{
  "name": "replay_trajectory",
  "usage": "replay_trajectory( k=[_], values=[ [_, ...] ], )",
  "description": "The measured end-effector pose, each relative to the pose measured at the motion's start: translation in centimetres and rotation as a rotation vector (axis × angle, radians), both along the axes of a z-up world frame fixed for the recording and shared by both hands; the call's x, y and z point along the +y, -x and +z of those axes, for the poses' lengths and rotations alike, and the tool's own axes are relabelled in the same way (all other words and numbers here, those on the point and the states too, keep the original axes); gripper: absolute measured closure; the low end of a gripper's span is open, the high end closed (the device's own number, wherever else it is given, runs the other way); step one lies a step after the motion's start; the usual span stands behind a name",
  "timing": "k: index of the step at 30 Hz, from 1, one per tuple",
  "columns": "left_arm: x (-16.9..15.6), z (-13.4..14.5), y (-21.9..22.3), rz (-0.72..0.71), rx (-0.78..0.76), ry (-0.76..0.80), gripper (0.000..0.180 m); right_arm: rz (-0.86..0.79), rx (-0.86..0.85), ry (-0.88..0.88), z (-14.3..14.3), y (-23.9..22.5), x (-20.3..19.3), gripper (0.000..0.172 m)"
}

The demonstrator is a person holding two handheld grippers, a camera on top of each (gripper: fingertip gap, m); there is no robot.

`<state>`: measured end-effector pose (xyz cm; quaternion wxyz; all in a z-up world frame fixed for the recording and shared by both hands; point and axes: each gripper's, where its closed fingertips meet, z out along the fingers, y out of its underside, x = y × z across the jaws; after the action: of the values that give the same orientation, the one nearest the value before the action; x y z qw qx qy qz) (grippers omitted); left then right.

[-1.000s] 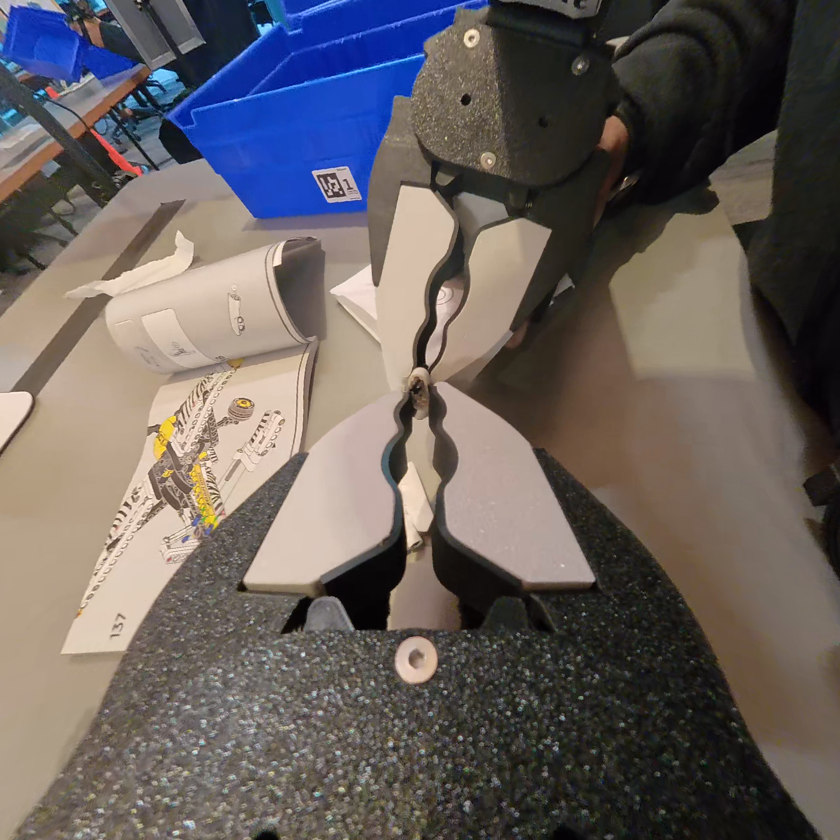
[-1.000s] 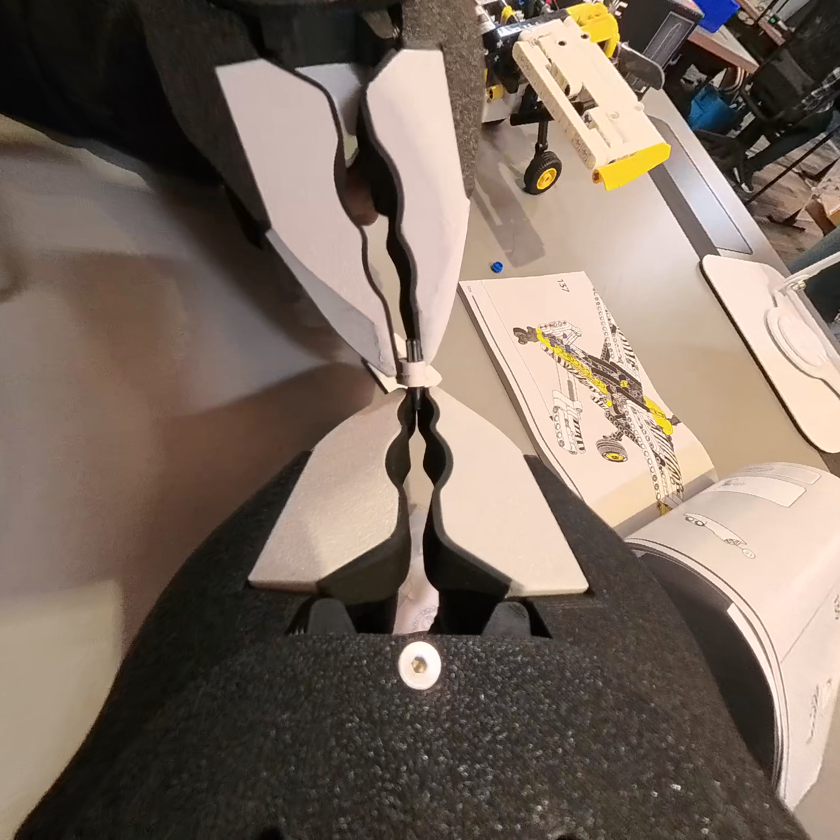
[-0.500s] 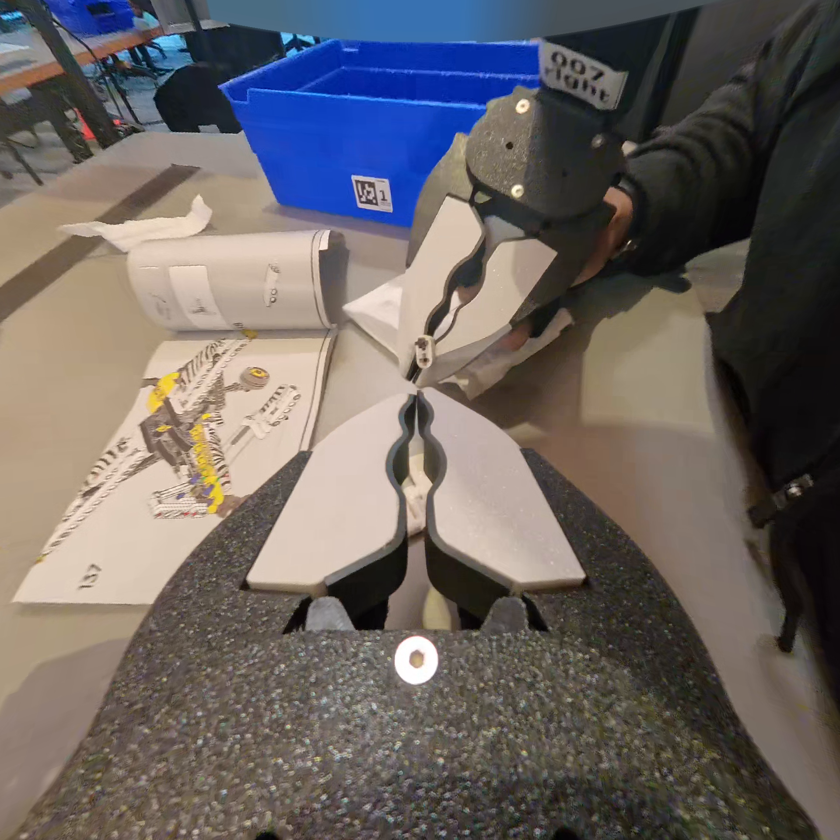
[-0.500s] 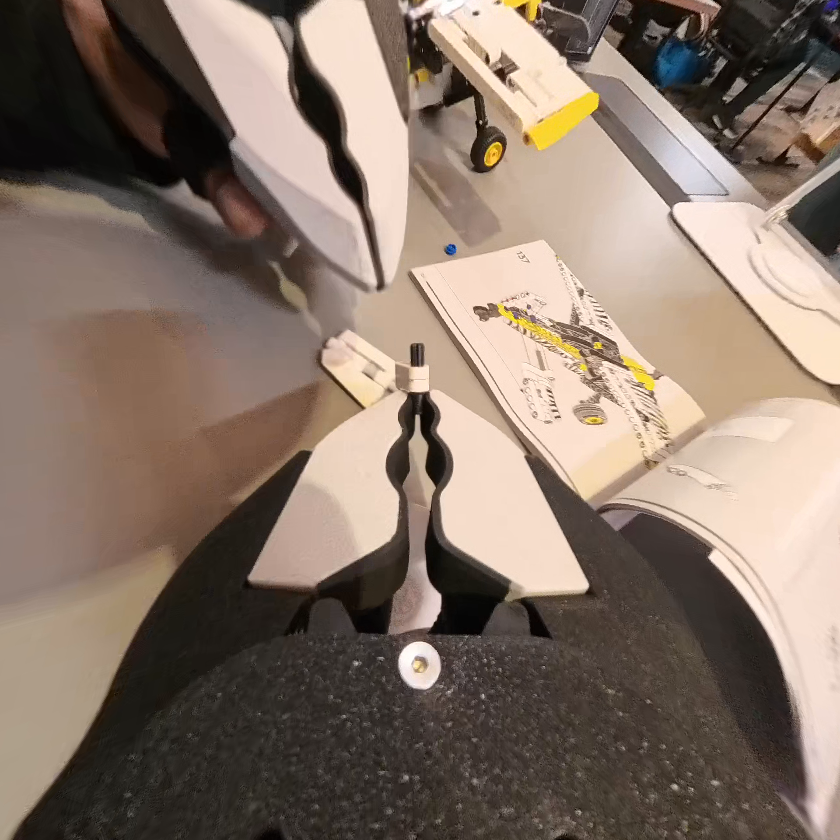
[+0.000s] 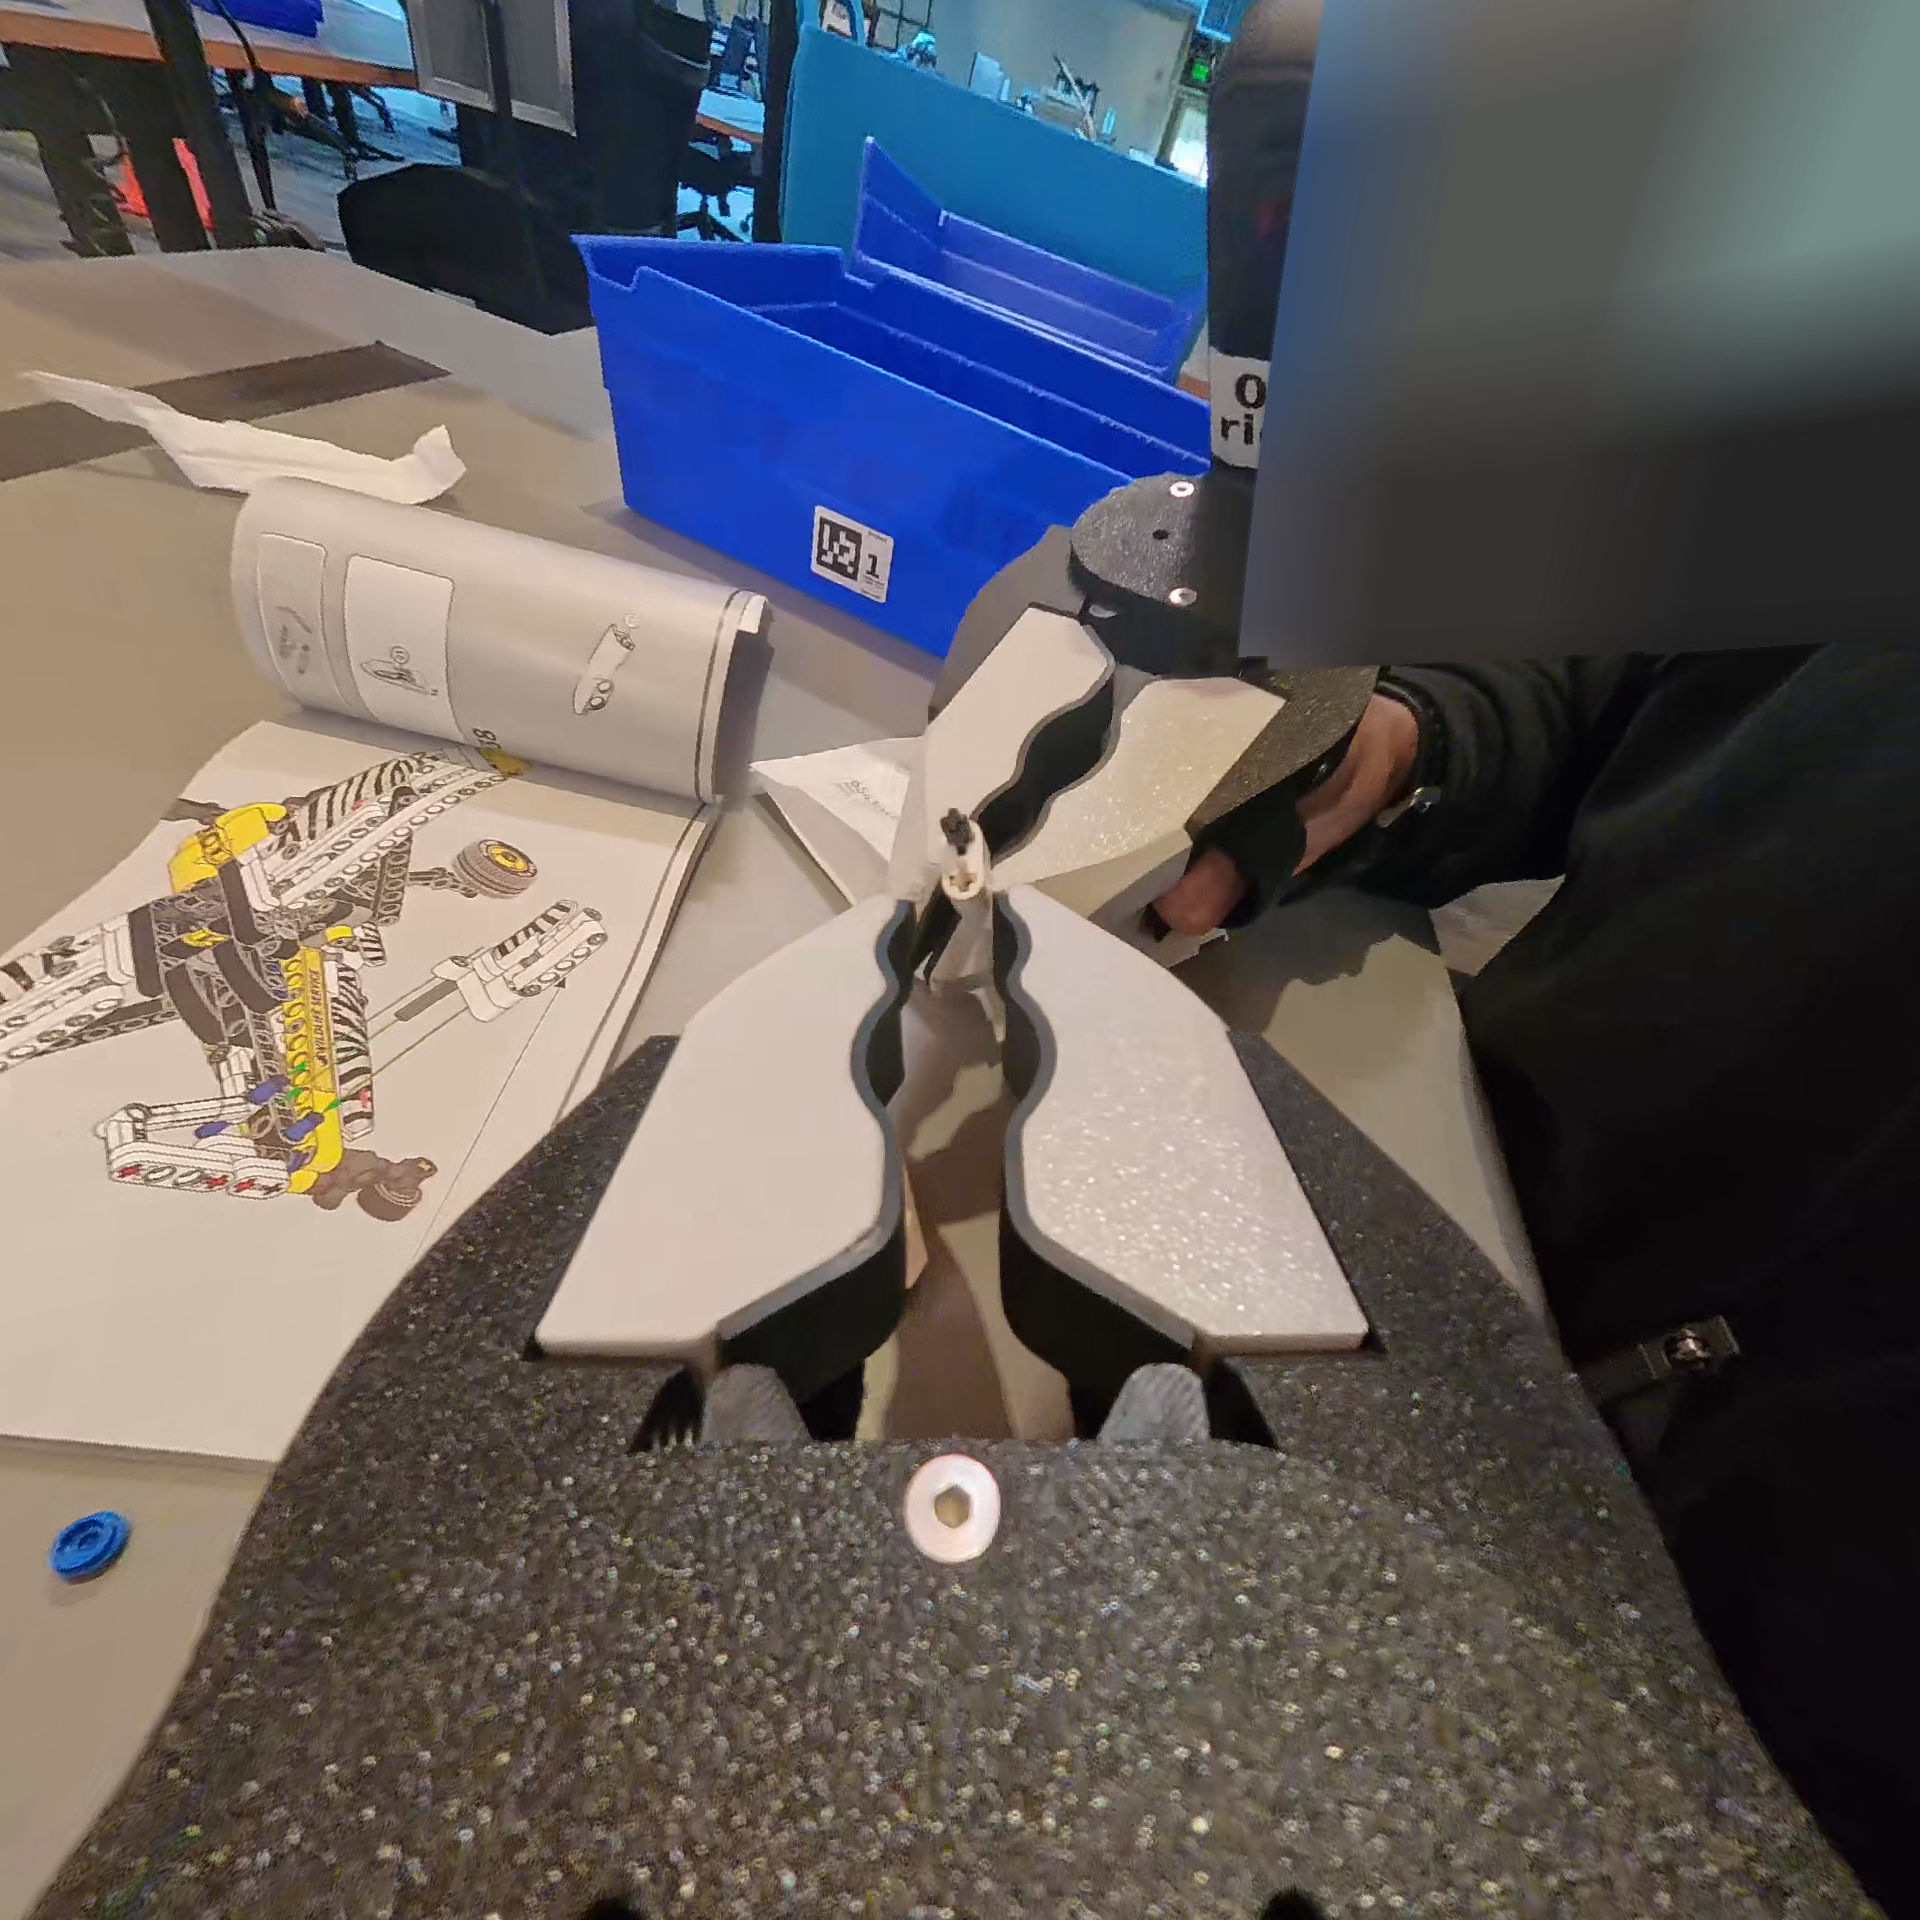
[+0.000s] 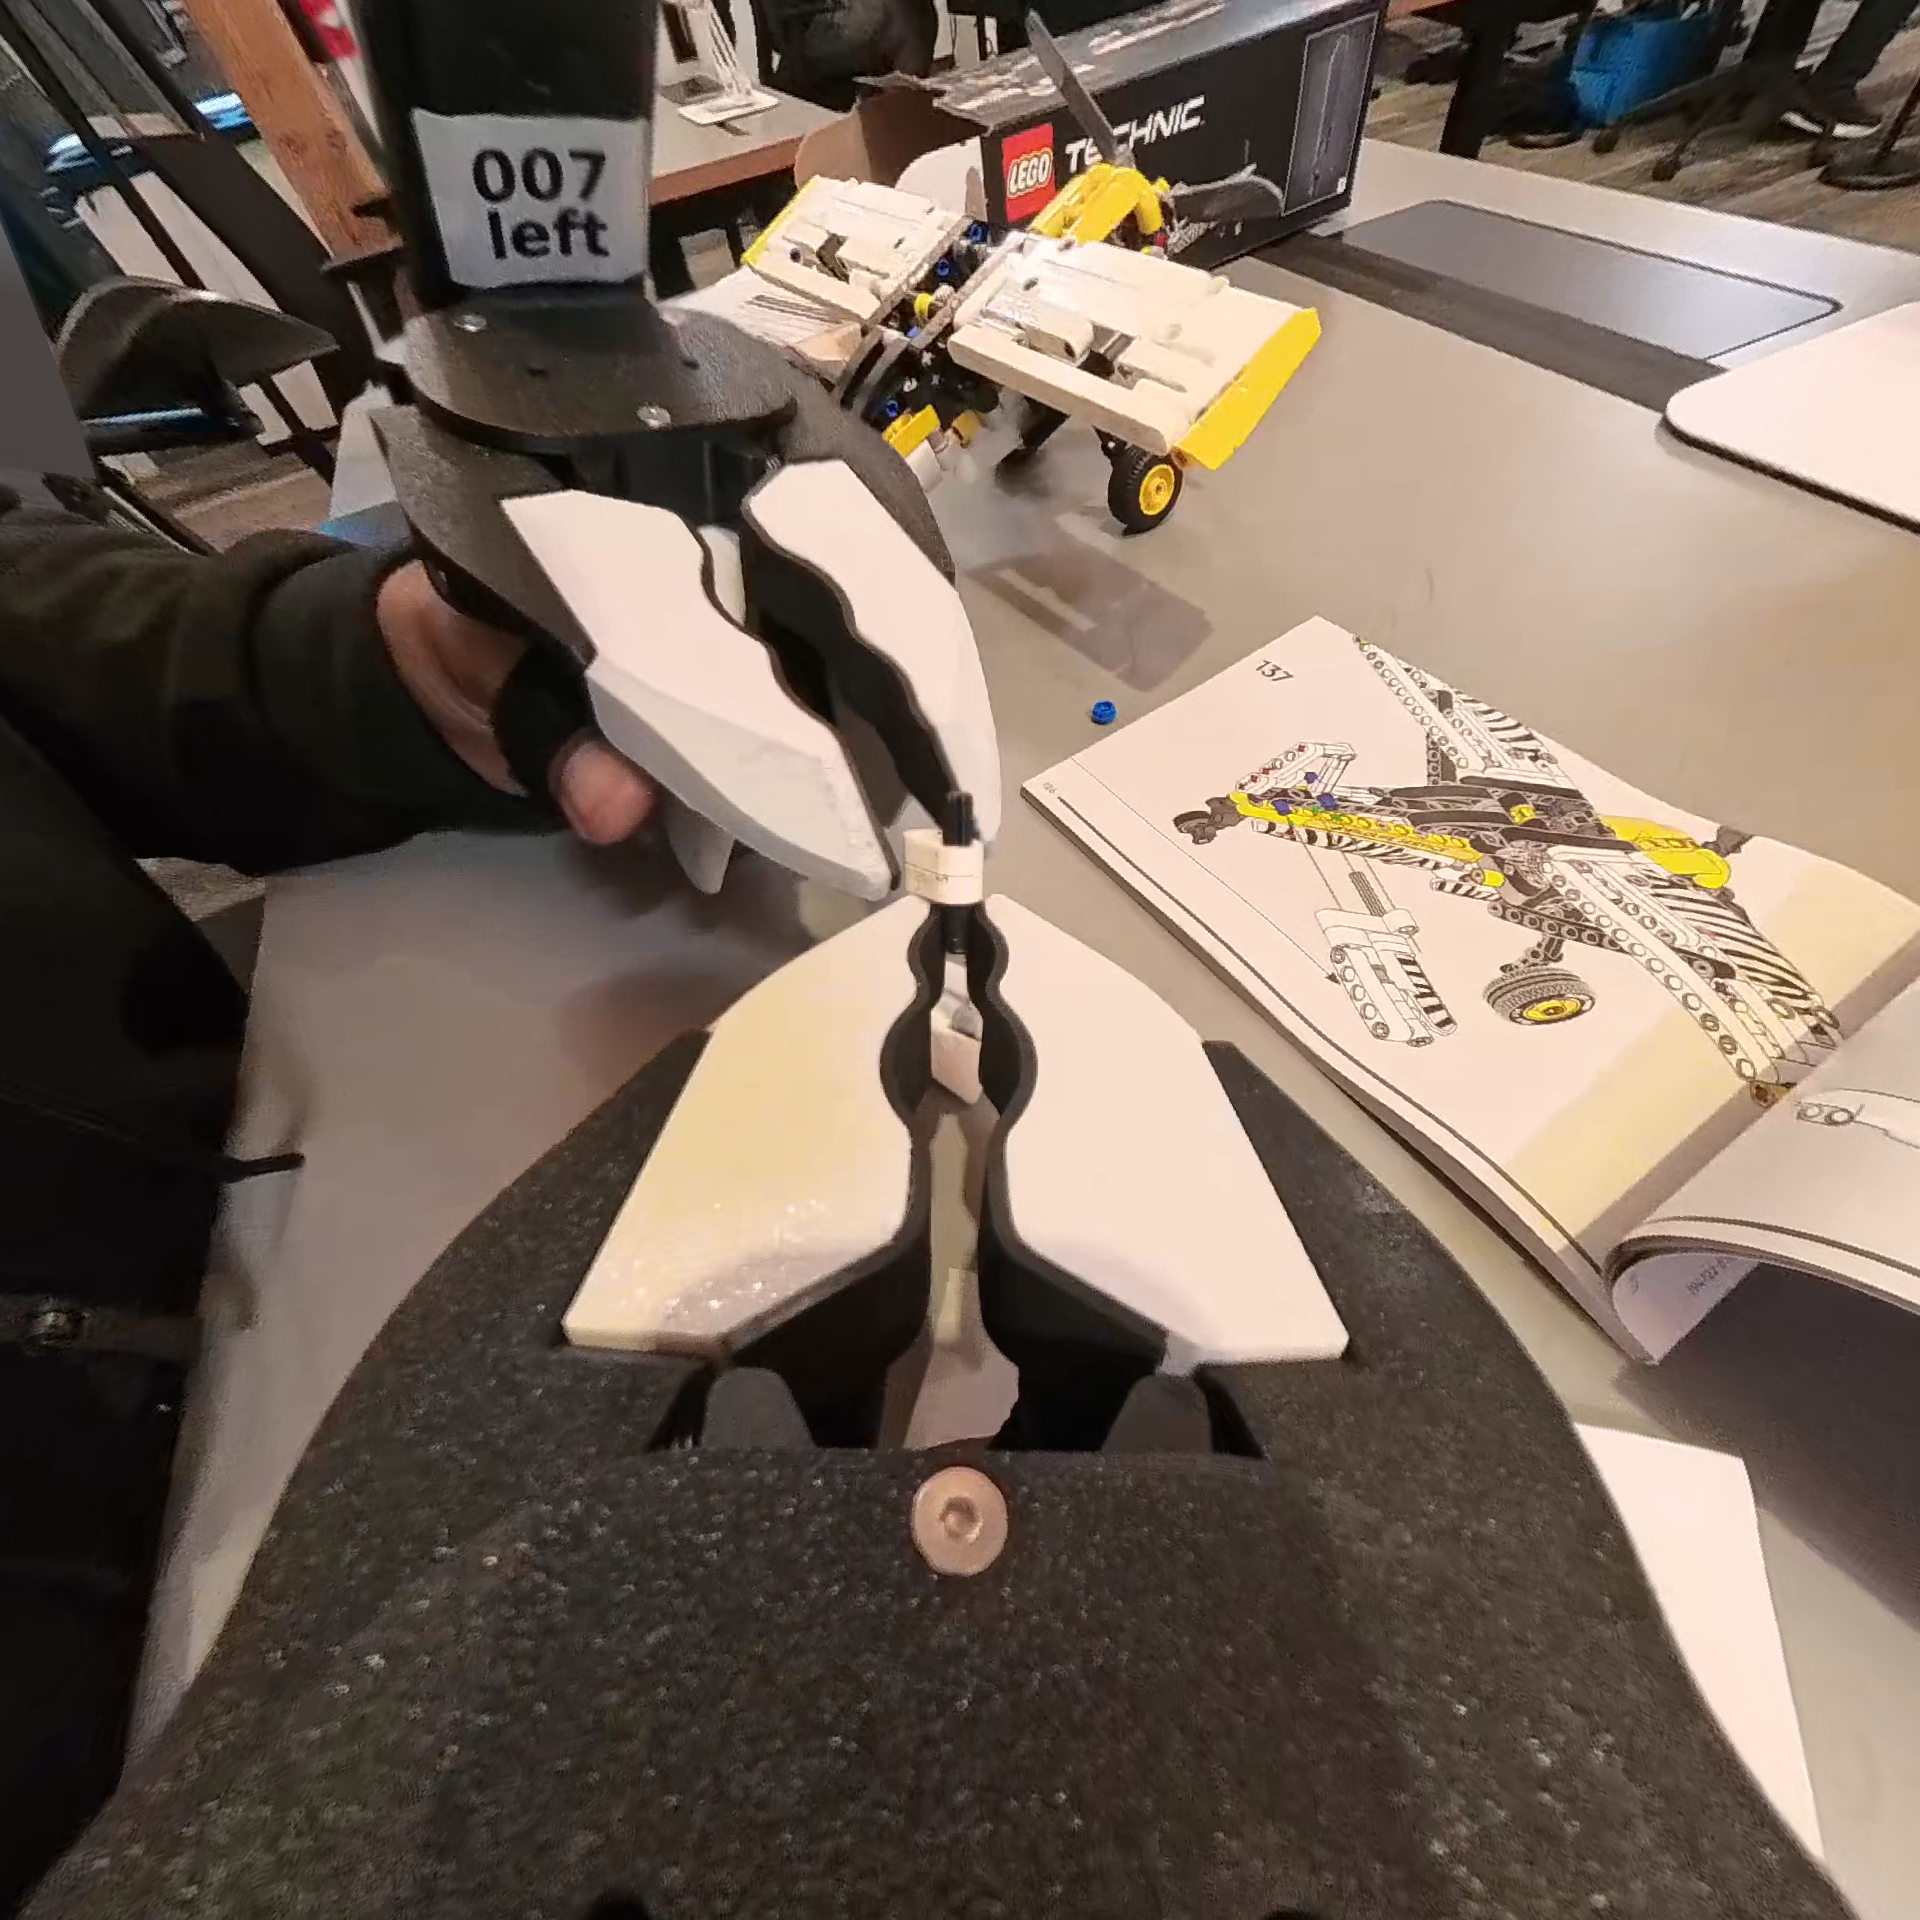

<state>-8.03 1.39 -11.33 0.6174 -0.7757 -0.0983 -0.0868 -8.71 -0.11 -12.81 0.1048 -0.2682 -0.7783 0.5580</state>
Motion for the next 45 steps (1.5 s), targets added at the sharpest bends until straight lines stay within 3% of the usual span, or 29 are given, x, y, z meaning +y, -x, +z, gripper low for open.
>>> replay_trajectory(
  k=[6,14,21,26,34,38,45],
  values=[
    [-0.2,0.5,-0.3,-0.031,-0.015,-0.034,0.174,0.027,0.041,-0.022,-0.1,-0.2,-0.6,0.166],
    [-1.3,-0.1,-0.4,-0.077,0.078,0.068,0.175,0.079,0.214,-0.064,2.0,0.1,0.4,0.14],
    [-1.7,-1.2,-2.1,-0.183,0.23,0.182,0.175,0.244,0.215,-0.142,1.5,-1.7,-0.6,0.153],
    [-2.0,-0.2,-2.0,-0.178,0.227,0.13,0.18,0.257,0.185,-0.173,0.5,-2.1,-0.8,0.172],
    [-3.2,-0.3,1.4,0.007,0.167,0.113,0.174,0.127,0.106,-0.071,1.1,-0.3,0.7,0.172],
    [-4.3,0.1,3.2,0.093,0.041,0.024,0.175,0.123,0.118,-0.082,1.1,-0.4,0.7,0.172],
    [-7.9,5.5,3.7,0.243,0.027,-0.185,0.174,0.148,0.116,-0.16,0.4,-0.7,-0.3,0.172]
  ],
)
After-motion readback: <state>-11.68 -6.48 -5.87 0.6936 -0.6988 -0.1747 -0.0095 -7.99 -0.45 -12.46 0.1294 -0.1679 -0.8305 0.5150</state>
